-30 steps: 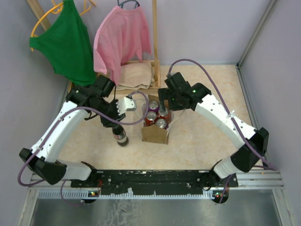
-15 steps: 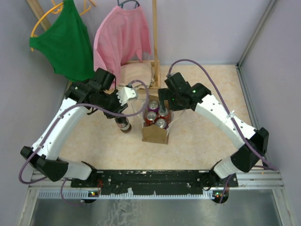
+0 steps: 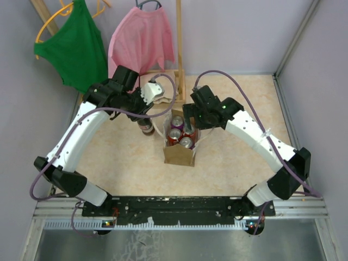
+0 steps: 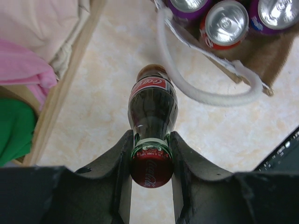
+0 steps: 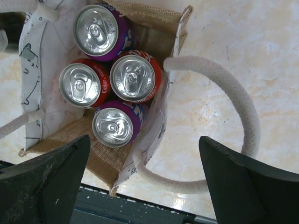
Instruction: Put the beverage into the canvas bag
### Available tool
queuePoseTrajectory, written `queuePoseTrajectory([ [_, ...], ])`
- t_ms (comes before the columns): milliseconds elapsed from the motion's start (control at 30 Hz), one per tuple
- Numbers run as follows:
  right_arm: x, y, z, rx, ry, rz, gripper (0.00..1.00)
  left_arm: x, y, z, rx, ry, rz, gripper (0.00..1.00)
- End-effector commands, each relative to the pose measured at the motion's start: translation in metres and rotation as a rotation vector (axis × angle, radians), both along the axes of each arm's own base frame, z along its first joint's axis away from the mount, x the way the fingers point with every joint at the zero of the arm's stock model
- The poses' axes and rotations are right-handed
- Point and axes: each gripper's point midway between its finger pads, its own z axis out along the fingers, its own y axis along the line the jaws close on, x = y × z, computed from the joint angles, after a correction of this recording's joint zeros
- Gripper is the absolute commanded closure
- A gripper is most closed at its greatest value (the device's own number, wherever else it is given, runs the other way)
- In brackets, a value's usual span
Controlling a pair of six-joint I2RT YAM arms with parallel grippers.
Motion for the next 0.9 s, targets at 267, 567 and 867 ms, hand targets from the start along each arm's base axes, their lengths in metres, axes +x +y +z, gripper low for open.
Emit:
queuePoseTrajectory([
  [267, -0.002, 0.000, 0.011, 0.065, -0.040, -0.005, 0.01, 0.087, -0.019, 0.084, -0.099, -0.368, 0.106, 1.00],
  [567, -0.002, 0.000, 0.005, 0.060, -0.031, -0.006, 0.01, 0.111, -0.040, 0.132, -0.197, -0.477, 0.085, 1.00],
  [867, -0.002, -0.004, 0.002, 0.054, -0.027, -0.036, 0.01, 0.091, -0.063, 0.167, -0.383, -0.474, 0.015, 1.00],
])
